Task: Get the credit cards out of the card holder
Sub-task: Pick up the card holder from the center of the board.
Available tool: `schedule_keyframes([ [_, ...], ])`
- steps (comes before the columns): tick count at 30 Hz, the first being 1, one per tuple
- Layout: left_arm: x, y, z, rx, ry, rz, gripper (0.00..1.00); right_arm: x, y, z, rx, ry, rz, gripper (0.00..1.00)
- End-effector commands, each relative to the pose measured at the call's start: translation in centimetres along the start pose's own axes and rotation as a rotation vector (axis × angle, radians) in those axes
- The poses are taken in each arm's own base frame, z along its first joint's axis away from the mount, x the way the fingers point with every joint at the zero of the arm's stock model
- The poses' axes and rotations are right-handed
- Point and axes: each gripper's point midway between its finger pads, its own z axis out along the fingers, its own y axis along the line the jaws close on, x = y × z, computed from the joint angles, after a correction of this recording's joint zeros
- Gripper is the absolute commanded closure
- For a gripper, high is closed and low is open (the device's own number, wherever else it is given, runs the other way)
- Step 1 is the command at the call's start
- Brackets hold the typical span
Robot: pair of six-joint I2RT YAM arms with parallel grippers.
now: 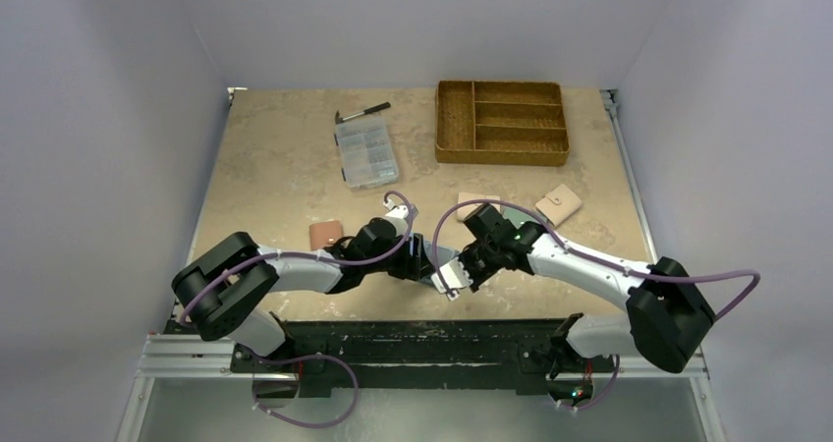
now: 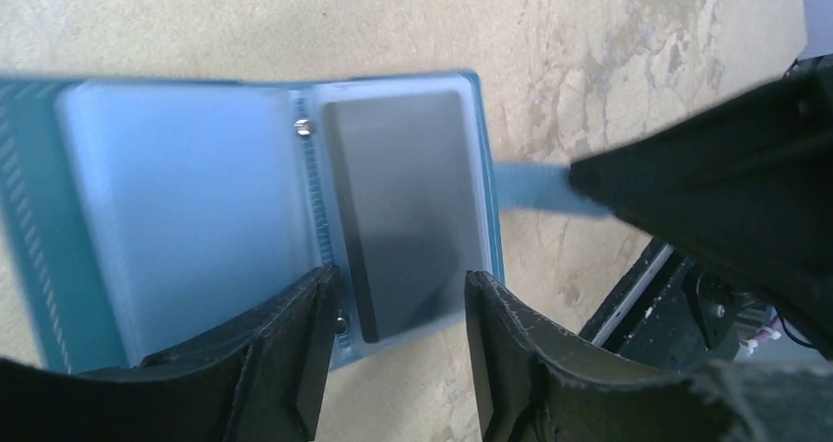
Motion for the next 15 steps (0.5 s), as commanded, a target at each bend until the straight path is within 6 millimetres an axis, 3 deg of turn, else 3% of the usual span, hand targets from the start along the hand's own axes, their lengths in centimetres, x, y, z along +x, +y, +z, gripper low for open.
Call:
schedule_keyframes([
  [1, 1.7, 0.5, 0.4, -0.004, 0.072, -0.024, 0.45, 2.9, -1.8, -1.1, 0.103, 0.124, 0.001, 1.00],
  [3, 1.4, 0.2, 0.9, -0.004, 0.070, -0.036, 0.43, 3.8, -2.1, -0.9, 0.125, 0.157, 0.016, 0.97],
  [7, 0.8, 0.3, 1.9, -0.057, 0.070, -0.054, 0.39, 3.8, -2.9, -1.5, 0.180, 0.132, 0.086, 0.73],
  [10, 0.4, 0.6, 2.2, -0.093, 0.058, -0.085, 0.38, 0.9, -3.5, -3.0, 0.198, -0.041, 0.163, 0.59],
  [15, 0.2, 0.9, 2.4, -0.124, 0.046, -0.128, 0.38, -3.6, -3.8, -5.0, 0.164, -0.308, 0.373, 0.51],
])
